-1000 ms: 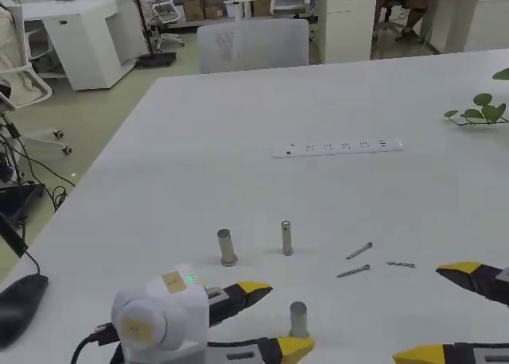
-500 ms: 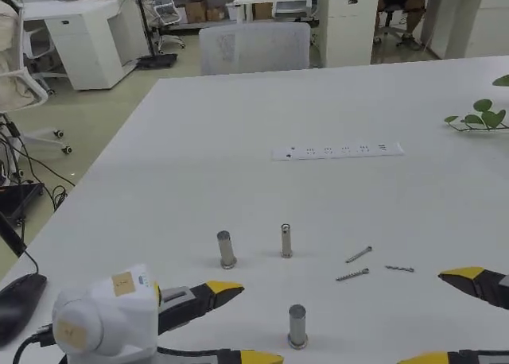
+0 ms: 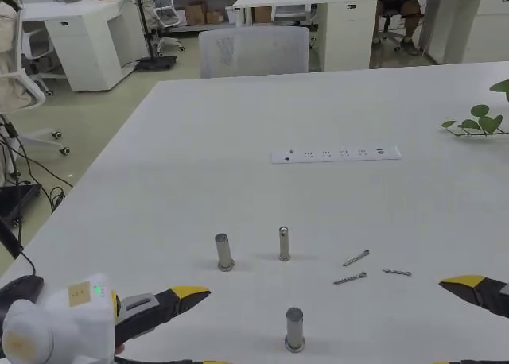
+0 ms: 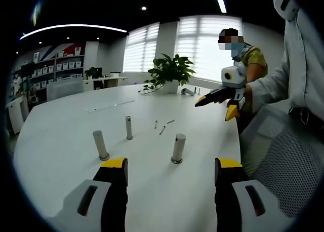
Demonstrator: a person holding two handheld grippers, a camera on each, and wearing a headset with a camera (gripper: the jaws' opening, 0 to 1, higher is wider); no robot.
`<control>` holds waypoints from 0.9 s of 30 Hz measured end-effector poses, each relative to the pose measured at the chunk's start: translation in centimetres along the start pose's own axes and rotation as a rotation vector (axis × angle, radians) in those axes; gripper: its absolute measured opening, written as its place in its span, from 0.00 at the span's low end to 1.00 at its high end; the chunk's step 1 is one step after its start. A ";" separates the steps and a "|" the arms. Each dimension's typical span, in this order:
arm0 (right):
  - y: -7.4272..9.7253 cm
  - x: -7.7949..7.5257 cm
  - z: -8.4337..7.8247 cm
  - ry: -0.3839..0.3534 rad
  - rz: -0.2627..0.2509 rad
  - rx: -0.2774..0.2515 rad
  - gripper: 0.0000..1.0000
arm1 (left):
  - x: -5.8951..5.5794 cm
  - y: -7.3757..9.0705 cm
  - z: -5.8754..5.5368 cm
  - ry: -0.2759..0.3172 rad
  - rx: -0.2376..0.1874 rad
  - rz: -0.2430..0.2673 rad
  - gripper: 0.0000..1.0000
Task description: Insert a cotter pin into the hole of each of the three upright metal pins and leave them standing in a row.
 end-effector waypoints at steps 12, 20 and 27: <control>0.0 0.0 -0.4 0.008 0.009 0.018 0.85 | -0.3 0.8 0.0 0.030 0.007 -0.044 0.80; -0.3 -0.9 -1.2 0.026 0.028 0.056 0.83 | 0.1 1.3 0.1 0.033 0.001 -0.038 0.85; -1.0 -3.0 -1.3 0.019 0.032 0.077 0.76 | 0.2 1.5 -0.1 0.027 0.014 -0.037 0.84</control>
Point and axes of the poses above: the centre of the closed fingertips' face, and the gripper's own axes: y roughly backward along the fingers, x roughly to its left, z roughly out of its top, the point moved 1 cm from there along y, roughly backward along the fingers, and after that the axes turned 9 degrees about -x, right-handed, at the moved point
